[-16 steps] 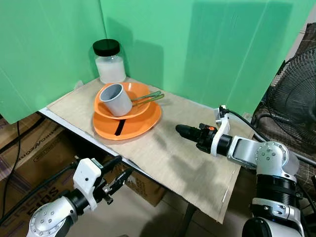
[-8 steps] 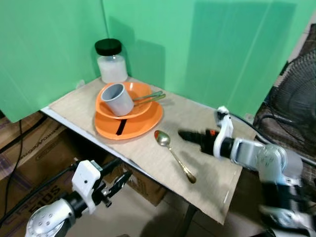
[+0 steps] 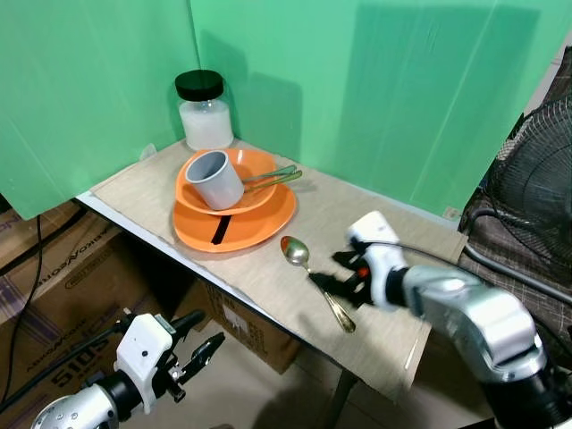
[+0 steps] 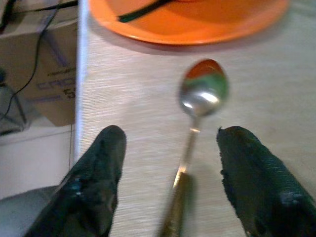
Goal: Setting the table
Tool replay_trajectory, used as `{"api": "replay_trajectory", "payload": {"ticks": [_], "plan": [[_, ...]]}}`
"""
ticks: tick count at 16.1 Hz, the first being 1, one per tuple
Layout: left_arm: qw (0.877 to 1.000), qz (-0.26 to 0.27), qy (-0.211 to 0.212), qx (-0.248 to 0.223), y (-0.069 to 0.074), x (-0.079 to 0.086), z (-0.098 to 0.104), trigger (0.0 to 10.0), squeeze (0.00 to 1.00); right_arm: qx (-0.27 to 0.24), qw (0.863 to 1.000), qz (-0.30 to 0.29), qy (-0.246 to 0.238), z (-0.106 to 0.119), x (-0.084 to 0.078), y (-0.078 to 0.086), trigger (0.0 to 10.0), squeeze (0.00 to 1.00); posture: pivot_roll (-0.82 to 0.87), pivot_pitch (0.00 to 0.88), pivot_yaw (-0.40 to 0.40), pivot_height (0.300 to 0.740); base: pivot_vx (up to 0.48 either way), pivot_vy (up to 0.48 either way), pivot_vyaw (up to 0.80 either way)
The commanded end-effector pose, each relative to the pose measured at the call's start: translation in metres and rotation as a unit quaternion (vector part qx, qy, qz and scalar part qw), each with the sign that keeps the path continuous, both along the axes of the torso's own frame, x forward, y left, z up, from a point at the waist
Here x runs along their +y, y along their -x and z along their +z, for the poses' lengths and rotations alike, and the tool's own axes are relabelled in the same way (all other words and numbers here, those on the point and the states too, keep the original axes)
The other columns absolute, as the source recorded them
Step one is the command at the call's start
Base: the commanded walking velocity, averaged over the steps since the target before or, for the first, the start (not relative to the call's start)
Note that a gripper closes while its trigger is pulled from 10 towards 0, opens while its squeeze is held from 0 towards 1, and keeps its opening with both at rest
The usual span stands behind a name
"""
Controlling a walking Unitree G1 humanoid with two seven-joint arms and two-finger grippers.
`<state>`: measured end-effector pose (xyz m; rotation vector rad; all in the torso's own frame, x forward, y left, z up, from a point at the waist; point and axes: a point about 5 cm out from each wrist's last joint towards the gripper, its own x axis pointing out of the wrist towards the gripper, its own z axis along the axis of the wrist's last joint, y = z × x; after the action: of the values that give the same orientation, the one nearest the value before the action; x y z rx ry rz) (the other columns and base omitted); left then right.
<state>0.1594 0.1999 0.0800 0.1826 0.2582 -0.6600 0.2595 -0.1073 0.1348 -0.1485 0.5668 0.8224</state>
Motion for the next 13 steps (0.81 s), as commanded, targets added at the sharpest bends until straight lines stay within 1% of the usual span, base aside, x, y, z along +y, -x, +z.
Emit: {"api": "replay_trajectory", "payload": {"ticks": [1, 2, 3, 4, 5, 6, 7, 8, 9, 10, 13], "plan": [[1.0, -0.005, -0.013, -0.013, 0.0, 0.001, 0.004, 10.0, 0.0, -0.014, 1.0, 0.002, 0.015, 0.002, 0.0, 0.002, 10.0, 1.0, -0.04, 0.0, 0.006, 0.74, 0.0, 0.0, 0.0], [1.0, -0.007, -0.012, -0.017, -0.001, -0.001, 0.005, 10.0, 0.0, -0.014, 0.999, 0.001, 0.042, -0.004, -0.002, 0.005, 10.0, 1.0, -0.04, 0.0, 0.007, 0.74, 0.0, 0.0, 0.0], [1.0, -0.007, -0.012, -0.018, -0.001, -0.002, 0.005, 10.0, 0.0, -0.014, 0.999, 0.001, 0.053, -0.007, -0.003, 0.006, 10.0, 1.0, -0.04, 0.0, 0.008, 0.74, 0.0, 0.0, 0.0], [1.0, -0.011, -0.011, -0.021, -0.002, -0.004, 0.006, 10.0, 0.0, -0.005, 0.998, -0.005, 0.067, -0.014, -0.005, 0.008, 10.0, 1.0, -0.04, 0.0, 0.009, 0.74, 0.0, 0.0, 0.0], [1.0, -0.013, -0.011, -0.023, -0.003, -0.005, 0.006, 10.0, 0.0, 0.002, 0.997, -0.014, 0.075, -0.018, -0.006, 0.009, 10.0, 0.74, -0.04, 0.0, 0.01, 0.74, 0.0, 0.0, 0.0], [1.0, -0.014, -0.011, -0.025, -0.004, -0.006, 0.007, 10.0, 0.0, 0.006, 0.996, -0.025, 0.08, -0.021, -0.006, 0.008, 10.0, 0.0, -0.04, 0.0, 0.01, 0.74, 0.0, 0.0, 0.0], [1.0, -0.015, -0.01, -0.025, -0.005, -0.006, 0.007, 10.0, 0.0, 0.008, 0.996, -0.031, 0.082, -0.022, -0.006, 0.007, 10.0, 0.0, -0.04, 0.0, 0.01, 0.74, 0.0, 0.0, 0.0], [0.999, -0.017, -0.01, -0.027, -0.006, -0.006, 0.008, 10.0, 0.0, 0.014, 0.996, -0.042, 0.082, -0.025, -0.005, 0.006, 4.3, 0.0, -0.04, 0.0, 0.01, 0.74, 0.0, 0.0, 0.0], [0.999, -0.019, -0.01, -0.03, -0.006, -0.007, 0.009, 10.0, 0.0, 0.027, 0.996, -0.045, 0.07, -0.026, -0.003, 0.006, 0.0, 0.0, -0.04, 0.0, 0.009, 0.74, 0.0, 0.0, 0.0], [0.999, -0.02, -0.009, -0.031, -0.007, -0.007, 0.01, 10.0, 0.0, 0.032, 0.997, -0.042, 0.065, -0.026, -0.001, 0.007, 0.0, 0.0, -0.04, 0.0, 0.009, 0.74, 0.0, 0.0, 0.0], [0.999, -0.021, -0.009, -0.033, -0.008, -0.007, 0.011, 10.0, 0.0, 0.036, 0.996, -0.033, 0.07, -0.028, 0.002, 0.01, 0.0, 0.0, -0.04, 0.0, 0.008, 0.74, 0.0, 0.0, 0.0]]}}
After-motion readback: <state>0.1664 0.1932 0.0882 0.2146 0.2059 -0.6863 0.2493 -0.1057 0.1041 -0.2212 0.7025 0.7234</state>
